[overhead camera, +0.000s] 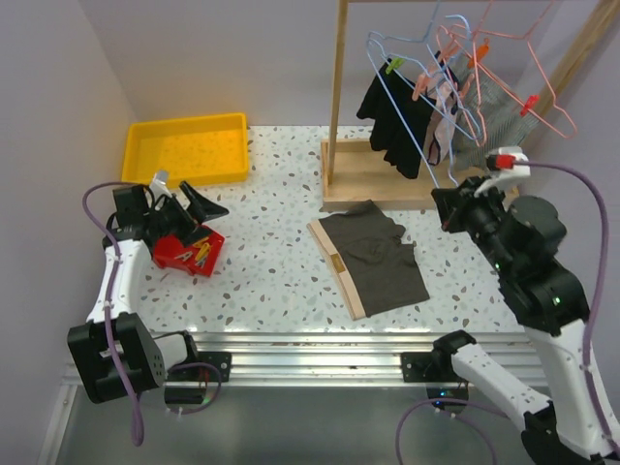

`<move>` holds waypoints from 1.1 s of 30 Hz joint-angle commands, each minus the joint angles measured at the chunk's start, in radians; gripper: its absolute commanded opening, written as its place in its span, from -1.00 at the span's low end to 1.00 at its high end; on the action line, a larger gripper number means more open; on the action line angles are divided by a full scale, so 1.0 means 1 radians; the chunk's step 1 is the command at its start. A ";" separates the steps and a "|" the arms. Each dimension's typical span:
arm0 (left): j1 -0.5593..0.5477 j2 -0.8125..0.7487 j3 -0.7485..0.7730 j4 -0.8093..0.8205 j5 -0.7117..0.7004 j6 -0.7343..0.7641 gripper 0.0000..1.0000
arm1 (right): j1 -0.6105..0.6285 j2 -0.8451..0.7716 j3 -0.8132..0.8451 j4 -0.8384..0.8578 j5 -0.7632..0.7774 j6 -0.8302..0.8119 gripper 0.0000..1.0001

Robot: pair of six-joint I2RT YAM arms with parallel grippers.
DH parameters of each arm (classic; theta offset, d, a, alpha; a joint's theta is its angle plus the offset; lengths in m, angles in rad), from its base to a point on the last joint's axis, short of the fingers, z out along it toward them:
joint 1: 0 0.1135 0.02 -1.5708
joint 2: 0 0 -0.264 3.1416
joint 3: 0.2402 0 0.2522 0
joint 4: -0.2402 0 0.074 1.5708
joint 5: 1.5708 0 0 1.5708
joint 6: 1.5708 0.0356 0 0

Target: Remove the underwear clipped to the hanger

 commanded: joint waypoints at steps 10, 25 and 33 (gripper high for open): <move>-0.014 -0.025 0.030 0.022 0.029 0.003 1.00 | 0.003 0.431 0.220 0.341 0.010 -0.018 -1.00; -0.022 -0.025 0.039 0.042 0.062 -0.002 1.00 | 0.002 0.689 0.406 0.229 0.017 0.013 -1.00; -0.101 -0.008 0.139 0.062 0.065 0.020 1.00 | 0.002 0.631 0.415 0.182 -0.014 0.011 0.30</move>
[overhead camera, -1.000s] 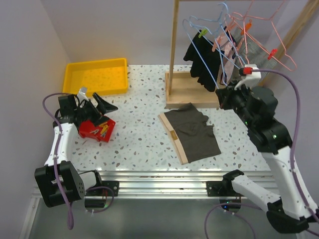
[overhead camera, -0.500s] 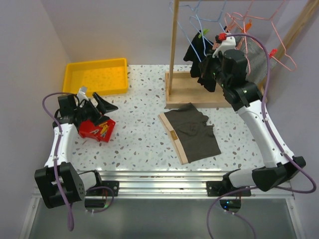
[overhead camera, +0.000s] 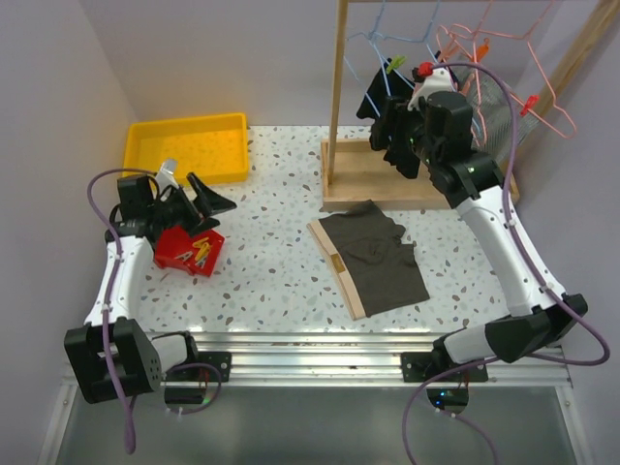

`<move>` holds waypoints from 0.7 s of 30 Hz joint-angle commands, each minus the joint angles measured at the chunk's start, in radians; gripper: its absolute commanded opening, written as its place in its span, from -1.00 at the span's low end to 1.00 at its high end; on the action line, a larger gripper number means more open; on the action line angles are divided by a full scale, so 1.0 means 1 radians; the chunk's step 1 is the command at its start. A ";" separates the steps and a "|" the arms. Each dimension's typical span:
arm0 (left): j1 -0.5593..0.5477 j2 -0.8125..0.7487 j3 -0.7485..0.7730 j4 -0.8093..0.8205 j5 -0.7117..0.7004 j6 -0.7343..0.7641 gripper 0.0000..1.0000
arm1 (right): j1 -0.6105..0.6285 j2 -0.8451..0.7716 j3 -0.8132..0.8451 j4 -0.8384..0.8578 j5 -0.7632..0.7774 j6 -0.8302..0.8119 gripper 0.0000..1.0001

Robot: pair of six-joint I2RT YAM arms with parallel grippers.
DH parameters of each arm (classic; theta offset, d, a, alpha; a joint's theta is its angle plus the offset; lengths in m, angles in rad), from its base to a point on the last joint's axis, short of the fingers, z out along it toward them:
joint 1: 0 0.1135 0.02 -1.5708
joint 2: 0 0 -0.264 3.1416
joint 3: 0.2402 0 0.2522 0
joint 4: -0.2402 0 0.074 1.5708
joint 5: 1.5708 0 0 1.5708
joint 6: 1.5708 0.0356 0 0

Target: Remove the underwear clipped to the hanger

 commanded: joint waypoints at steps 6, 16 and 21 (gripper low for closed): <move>-0.199 0.047 0.202 0.105 -0.027 0.055 1.00 | 0.002 -0.265 -0.019 -0.109 0.061 -0.002 0.97; -0.776 0.331 0.324 0.127 -0.521 0.301 1.00 | 0.003 -0.570 -0.113 -0.443 0.183 0.077 0.97; -0.952 0.498 0.353 0.244 -0.684 0.413 1.00 | 0.002 -0.653 -0.194 -0.498 0.150 0.145 0.97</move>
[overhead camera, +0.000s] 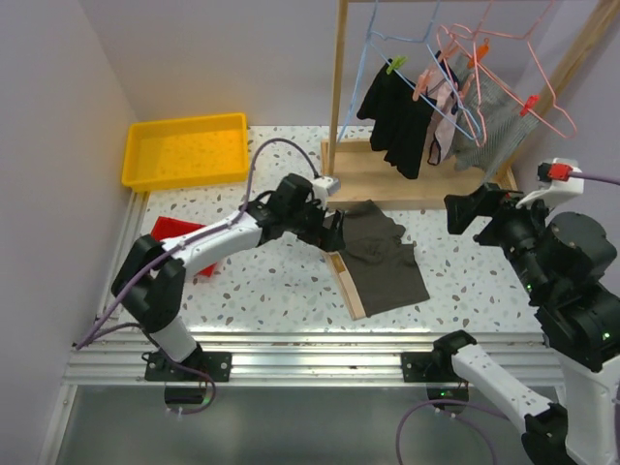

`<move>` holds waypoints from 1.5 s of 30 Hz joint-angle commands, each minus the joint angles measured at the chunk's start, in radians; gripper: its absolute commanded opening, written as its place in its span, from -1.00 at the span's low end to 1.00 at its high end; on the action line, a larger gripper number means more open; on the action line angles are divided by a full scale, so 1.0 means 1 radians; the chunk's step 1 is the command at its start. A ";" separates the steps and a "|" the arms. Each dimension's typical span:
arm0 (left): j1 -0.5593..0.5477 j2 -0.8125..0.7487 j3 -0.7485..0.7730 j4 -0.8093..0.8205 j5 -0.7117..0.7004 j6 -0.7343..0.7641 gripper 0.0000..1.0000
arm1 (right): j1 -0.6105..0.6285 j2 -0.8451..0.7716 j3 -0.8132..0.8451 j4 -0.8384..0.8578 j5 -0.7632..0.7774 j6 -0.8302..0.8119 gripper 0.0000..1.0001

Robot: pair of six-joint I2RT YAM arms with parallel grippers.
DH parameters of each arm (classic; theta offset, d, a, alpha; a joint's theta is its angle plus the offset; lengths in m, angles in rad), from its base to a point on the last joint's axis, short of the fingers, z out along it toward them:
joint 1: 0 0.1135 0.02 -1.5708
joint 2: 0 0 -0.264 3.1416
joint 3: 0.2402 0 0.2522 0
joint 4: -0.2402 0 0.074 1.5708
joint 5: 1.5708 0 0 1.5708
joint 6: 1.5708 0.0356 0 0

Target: Remove the underwear clipped to the hanger

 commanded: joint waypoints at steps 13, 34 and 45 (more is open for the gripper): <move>-0.247 0.396 0.208 0.349 -0.302 0.374 1.00 | 0.002 -0.045 -0.126 -0.153 -0.069 0.102 0.97; -0.273 0.518 0.185 0.176 -0.244 0.300 -1.00 | 0.003 -0.028 -0.140 -0.129 -0.083 0.100 0.96; -0.127 -0.115 -0.105 0.032 -0.434 0.077 -1.00 | 0.003 -0.071 -0.201 -0.155 -0.121 0.145 0.89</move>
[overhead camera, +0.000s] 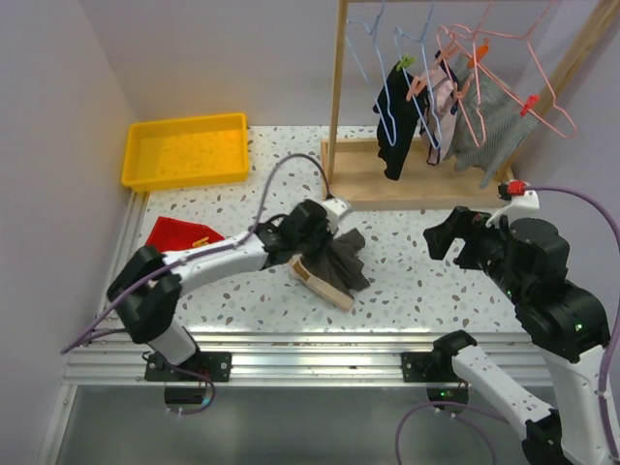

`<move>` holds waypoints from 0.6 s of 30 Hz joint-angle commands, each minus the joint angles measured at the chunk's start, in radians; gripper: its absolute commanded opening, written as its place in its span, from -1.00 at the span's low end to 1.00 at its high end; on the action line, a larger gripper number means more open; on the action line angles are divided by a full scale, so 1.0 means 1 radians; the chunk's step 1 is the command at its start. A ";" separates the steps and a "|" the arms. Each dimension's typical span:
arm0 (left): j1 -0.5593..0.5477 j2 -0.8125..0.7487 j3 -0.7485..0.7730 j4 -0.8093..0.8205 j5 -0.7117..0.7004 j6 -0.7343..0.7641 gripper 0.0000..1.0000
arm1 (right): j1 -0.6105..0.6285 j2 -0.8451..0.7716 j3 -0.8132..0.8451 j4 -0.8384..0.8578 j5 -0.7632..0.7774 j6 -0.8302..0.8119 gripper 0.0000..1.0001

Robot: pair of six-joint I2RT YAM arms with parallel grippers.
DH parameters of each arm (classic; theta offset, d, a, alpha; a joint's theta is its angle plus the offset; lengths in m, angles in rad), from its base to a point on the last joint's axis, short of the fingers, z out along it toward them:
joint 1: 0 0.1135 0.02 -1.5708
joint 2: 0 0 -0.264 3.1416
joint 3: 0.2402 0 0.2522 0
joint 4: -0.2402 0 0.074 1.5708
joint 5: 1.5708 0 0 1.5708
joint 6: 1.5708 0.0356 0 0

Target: Remove the underwear clipped to the hanger

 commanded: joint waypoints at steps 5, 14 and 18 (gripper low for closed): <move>0.423 -0.311 0.026 -0.147 -0.006 -0.149 -1.00 | 0.003 -0.019 -0.049 -0.002 -0.063 0.054 0.87; 0.793 -0.056 0.479 -0.121 0.076 -0.107 -1.00 | 0.003 0.007 -0.075 0.028 -0.103 0.051 0.86; 0.888 0.105 0.703 -0.083 0.085 -0.165 -1.00 | 0.002 0.022 -0.107 0.057 -0.133 0.054 0.86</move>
